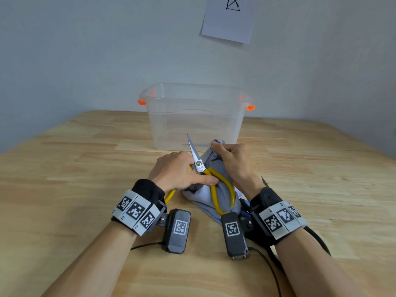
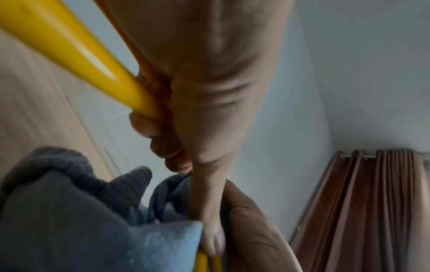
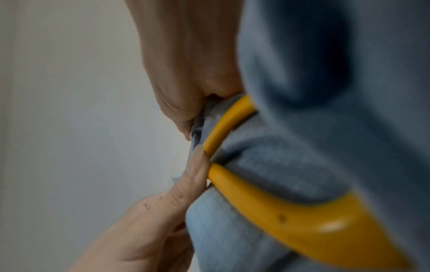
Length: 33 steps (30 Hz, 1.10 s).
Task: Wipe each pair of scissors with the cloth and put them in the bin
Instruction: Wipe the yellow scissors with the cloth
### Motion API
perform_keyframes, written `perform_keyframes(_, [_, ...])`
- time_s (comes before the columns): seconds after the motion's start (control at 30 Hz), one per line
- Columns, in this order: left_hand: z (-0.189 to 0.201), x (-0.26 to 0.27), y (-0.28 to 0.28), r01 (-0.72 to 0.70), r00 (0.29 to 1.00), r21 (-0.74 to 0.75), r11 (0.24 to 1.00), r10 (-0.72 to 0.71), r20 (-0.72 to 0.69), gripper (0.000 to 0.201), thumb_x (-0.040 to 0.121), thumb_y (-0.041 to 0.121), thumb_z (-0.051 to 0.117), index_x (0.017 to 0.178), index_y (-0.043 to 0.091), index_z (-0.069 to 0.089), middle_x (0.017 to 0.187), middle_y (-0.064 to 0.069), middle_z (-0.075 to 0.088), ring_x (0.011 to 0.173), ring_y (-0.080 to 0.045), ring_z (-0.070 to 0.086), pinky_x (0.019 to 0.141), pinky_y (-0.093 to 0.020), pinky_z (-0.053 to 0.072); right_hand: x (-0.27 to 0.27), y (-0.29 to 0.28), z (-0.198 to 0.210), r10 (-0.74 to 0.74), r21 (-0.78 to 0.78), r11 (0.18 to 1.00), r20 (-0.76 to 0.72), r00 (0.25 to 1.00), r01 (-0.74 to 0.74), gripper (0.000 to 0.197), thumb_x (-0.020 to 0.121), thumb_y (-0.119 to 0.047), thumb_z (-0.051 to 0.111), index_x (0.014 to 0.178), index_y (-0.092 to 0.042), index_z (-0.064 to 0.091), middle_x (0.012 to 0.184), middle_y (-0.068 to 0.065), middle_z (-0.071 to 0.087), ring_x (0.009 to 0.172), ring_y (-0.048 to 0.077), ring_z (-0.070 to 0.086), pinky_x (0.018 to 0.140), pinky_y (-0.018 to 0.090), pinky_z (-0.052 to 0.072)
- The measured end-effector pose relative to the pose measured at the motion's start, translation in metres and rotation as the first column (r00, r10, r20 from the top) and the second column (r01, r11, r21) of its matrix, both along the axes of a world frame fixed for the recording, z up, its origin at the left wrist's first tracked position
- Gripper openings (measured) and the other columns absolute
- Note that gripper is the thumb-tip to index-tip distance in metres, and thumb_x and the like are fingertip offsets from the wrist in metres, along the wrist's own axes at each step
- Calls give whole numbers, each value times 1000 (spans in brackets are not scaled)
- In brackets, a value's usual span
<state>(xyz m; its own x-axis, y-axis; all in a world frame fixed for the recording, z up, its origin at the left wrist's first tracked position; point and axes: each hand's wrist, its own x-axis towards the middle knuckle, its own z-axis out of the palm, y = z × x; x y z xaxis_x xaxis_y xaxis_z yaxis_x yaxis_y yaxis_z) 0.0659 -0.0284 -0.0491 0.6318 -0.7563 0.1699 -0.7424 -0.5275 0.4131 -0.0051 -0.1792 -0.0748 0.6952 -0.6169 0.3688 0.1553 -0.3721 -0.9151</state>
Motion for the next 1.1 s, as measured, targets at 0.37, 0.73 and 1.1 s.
perform_keyframes(0.37, [-6, 10, -1, 9, 996, -34, 999, -12, -92, 69, 57, 80, 73, 58, 18, 42, 47, 8, 37, 50, -14, 39, 51, -29, 24, 0, -17, -5, -51, 186, 981, -28, 998, 55, 56, 99, -37, 56, 61, 3, 45, 63, 11, 42, 64, 24, 40, 61, 36, 35])
perform_keyframes(0.73, [-7, 12, -1, -38, 985, -79, 996, 24, -168, 62, 60, 76, 76, 61, 20, 51, 50, 8, 46, 53, -11, 44, 52, -30, 27, -23, -12, 15, 207, 304, 946, -290, 934, -116, 6, 92, -9, 69, 93, -8, 63, 84, 11, 68, 74, 18, 66, 69, 30, 57])
perform_keyframes(1.1, [-6, 9, 1, -8, 980, -102, 995, -13, -201, 62, 62, 73, 77, 76, 13, 70, 61, 4, 62, 62, -15, 57, 57, -30, 34, -23, 0, 20, 344, 441, 849, -40, 938, -292, 14, 90, 6, 60, 98, 3, 71, 92, 22, 72, 80, 26, 71, 70, 29, 59])
